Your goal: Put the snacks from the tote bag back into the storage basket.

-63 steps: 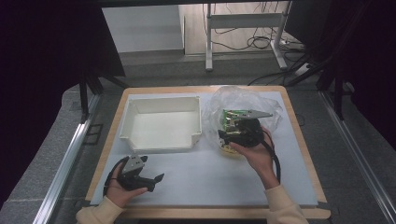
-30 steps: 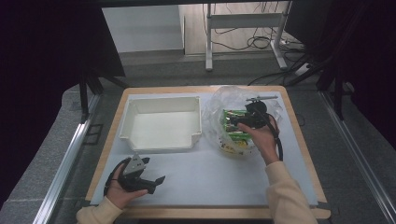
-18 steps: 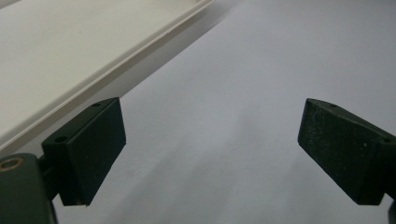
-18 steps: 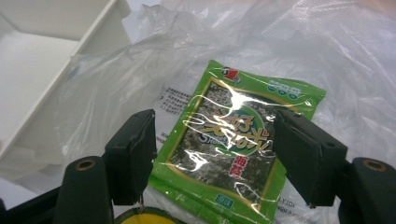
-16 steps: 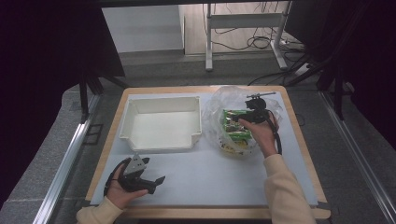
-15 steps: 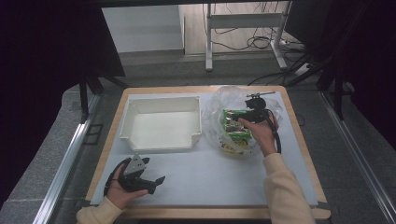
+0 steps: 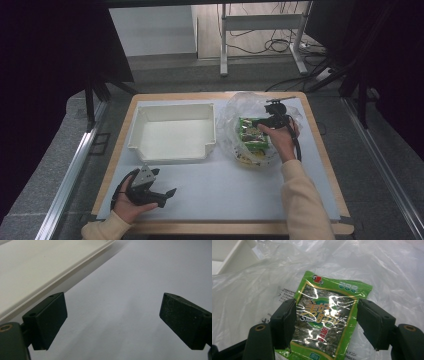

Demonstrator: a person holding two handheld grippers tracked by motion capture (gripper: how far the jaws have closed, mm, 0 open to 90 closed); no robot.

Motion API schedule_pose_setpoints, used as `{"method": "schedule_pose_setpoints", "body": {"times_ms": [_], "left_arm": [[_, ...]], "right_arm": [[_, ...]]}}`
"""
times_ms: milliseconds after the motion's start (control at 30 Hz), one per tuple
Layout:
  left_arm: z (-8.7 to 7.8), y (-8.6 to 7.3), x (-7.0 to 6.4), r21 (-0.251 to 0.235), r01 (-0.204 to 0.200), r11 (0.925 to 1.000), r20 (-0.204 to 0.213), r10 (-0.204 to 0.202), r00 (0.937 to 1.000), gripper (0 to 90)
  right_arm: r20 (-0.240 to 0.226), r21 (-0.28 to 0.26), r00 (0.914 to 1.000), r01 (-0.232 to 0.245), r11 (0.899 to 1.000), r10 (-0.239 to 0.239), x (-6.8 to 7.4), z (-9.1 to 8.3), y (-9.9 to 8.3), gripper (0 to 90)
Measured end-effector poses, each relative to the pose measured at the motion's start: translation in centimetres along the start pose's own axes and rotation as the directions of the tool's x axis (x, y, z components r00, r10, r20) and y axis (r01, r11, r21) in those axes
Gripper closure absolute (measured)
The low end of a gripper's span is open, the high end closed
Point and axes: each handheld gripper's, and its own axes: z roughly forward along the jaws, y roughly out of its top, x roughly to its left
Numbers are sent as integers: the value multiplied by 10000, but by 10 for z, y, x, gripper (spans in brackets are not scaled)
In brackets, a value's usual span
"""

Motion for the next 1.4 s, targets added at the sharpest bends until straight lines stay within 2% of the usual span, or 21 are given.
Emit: {"method": "schedule_pose_setpoints", "body": {"times_ms": [400, 967, 1133, 1400], "left_arm": [[0, 0, 0, 19, -6, 10000, -10, 6, 10000, 78], [1, 0, -1, 46, -27, 10000, -2, 27, 10000, 78], [0, 0, -1, 34, -28, 10000, 9, 28, 10000, 78], [0, 0, -1, 31, -33, 10000, 21, 33, 10000, 78]], "right_arm": [[308, 354, 9992, -268, 9990, 257, -10, 11, -2, 375], [753, 837, 9964, -445, 9955, 383, -15, 23, -6, 435], [1033, 987, 9937, -527, 9937, 425, -16, 28, -6, 474], [1013, 1259, 9924, -822, 9886, 696, -23, 33, -8, 571]]}}
